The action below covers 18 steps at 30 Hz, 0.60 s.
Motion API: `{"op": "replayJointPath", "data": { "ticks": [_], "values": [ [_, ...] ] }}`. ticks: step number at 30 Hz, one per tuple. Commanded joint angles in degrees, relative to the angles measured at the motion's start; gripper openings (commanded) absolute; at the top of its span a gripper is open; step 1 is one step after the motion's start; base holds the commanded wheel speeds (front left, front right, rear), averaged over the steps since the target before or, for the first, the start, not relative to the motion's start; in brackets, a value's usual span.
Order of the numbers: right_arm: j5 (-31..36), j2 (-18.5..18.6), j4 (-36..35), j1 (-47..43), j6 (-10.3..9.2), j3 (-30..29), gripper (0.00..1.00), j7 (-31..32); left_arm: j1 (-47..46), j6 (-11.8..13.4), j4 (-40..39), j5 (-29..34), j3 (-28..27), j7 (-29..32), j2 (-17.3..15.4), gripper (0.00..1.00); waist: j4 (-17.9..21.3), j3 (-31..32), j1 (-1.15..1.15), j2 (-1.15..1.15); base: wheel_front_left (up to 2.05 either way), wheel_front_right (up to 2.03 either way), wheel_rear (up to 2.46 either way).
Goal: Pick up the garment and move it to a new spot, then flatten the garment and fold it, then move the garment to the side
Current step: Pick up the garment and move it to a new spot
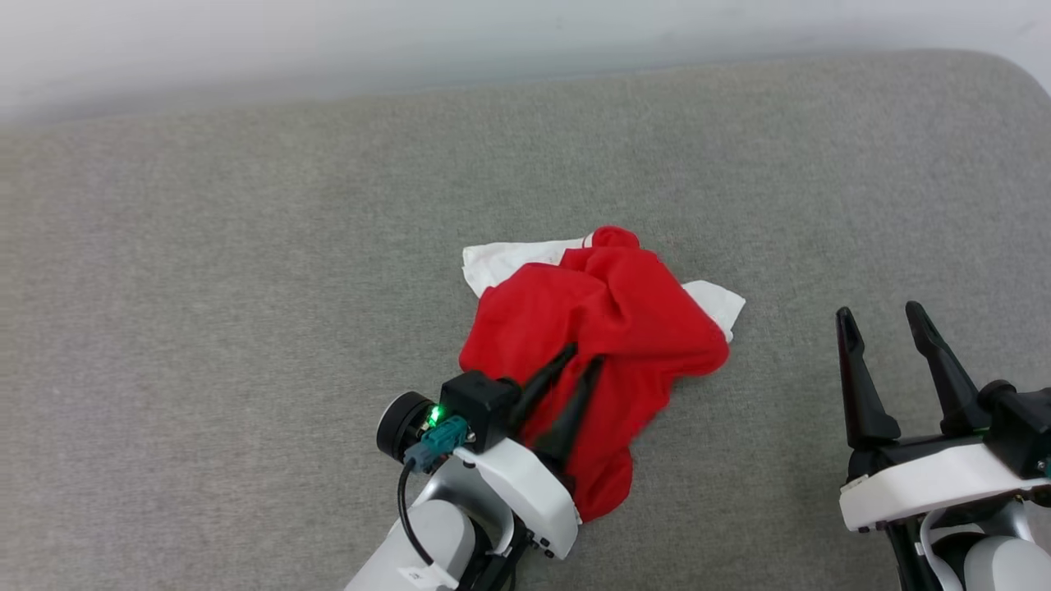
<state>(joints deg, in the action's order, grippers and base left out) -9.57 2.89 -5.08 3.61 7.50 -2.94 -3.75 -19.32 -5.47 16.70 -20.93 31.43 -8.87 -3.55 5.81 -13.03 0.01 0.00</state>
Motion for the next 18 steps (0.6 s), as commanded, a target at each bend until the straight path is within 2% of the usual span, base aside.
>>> {"op": "replayJointPath", "data": {
  "ticks": [1, 4, 8, 18],
  "values": [
    [0.3, 0.0, 0.3, -0.2, -0.02, -0.3, 1.0, 0.1, 0.6, -0.1, -0.1, -0.1, 0.3, -0.8, -0.2, 1.0, -0.8, 1.5, -0.01, 0.0, 0.0, 0.0, 0.0],
    [0.4, 0.0, 0.7, -1.4, -0.02, -1.0, 1.0, 0.6, 0.8, -0.2, -0.6, -0.3, 0.2, -2.7, -0.2, 1.0, -1.6, 3.5, -0.01, 0.0, 0.0, 0.0, 0.0],
    [0.7, 0.0, 0.6, -2.7, -0.02, -1.5, 1.0, 1.2, 1.3, 1.1, -1.6, -0.2, -1.2, -4.2, -0.7, 1.0, -2.5, 5.9, -0.01, 0.0, 0.0, 0.0, 0.0],
    [0.7, 0.0, -0.2, -6.4, -0.02, -2.0, 1.0, 3.2, 4.6, 7.4, -3.4, -0.7, -8.8, -5.8, -4.7, 1.0, -3.8, 10.5, -0.01, 0.0, 0.0, 0.0, 0.0]
  ]
}}
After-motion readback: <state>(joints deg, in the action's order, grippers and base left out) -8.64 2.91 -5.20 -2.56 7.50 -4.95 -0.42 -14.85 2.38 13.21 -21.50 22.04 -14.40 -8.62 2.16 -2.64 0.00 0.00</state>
